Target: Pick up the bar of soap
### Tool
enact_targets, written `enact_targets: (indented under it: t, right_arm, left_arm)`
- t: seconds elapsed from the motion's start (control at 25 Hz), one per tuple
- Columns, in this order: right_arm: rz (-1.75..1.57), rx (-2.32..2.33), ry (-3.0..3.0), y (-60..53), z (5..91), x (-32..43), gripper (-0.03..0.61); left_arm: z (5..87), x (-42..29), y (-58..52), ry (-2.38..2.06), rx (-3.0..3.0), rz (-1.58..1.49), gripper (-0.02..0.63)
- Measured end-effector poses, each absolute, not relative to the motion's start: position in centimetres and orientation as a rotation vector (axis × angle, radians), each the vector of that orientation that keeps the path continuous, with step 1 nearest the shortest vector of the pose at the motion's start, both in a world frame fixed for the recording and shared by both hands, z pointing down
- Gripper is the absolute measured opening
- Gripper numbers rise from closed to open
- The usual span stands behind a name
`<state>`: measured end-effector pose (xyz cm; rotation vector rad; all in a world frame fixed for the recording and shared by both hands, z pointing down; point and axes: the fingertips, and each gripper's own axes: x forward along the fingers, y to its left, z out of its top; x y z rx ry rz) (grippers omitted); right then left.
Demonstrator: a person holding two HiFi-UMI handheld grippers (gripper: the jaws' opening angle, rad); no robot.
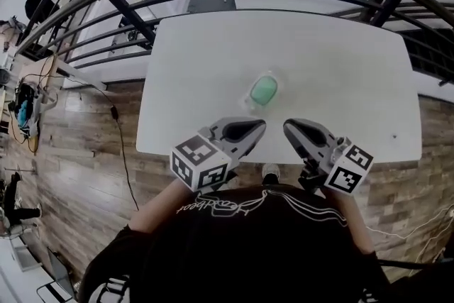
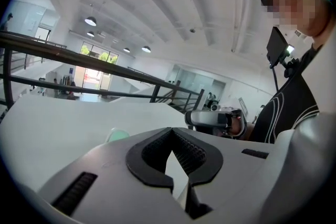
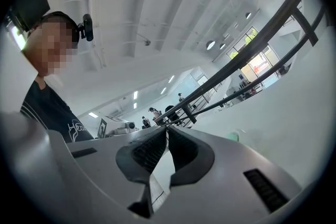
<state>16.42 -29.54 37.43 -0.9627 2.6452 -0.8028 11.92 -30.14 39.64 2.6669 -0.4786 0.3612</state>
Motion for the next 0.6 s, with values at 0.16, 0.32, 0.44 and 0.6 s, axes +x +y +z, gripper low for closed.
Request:
enact_targets:
  t: [0.16,0.32,0.44,0.6]
  right_arm:
    - [-0.848,-0.927,2.65,-32.4,38.4,17.9,0.018]
    - [-0.874,-0.895,2.665,-34.3,39.0,18.1,0.018]
    - [-0.89,-0.873,2.68,-35.9,39.5,18.1,0.018]
    - [-0.912,-0.857,2.684,-37.2,40.0,18.6,0.018]
  left_arm:
    - [41.1,13.3,-32.8,-0.509,2.628,0.401,0.008]
    - [41.8,13.8,-34.6,-0.526,2.612,0.399,0.009]
    - [42.4,14.1,-36.1,-0.543,2.602,0.41,0.009]
    - [43.3,14.4,-37.4,-0.572,2.602,0.446,0.009]
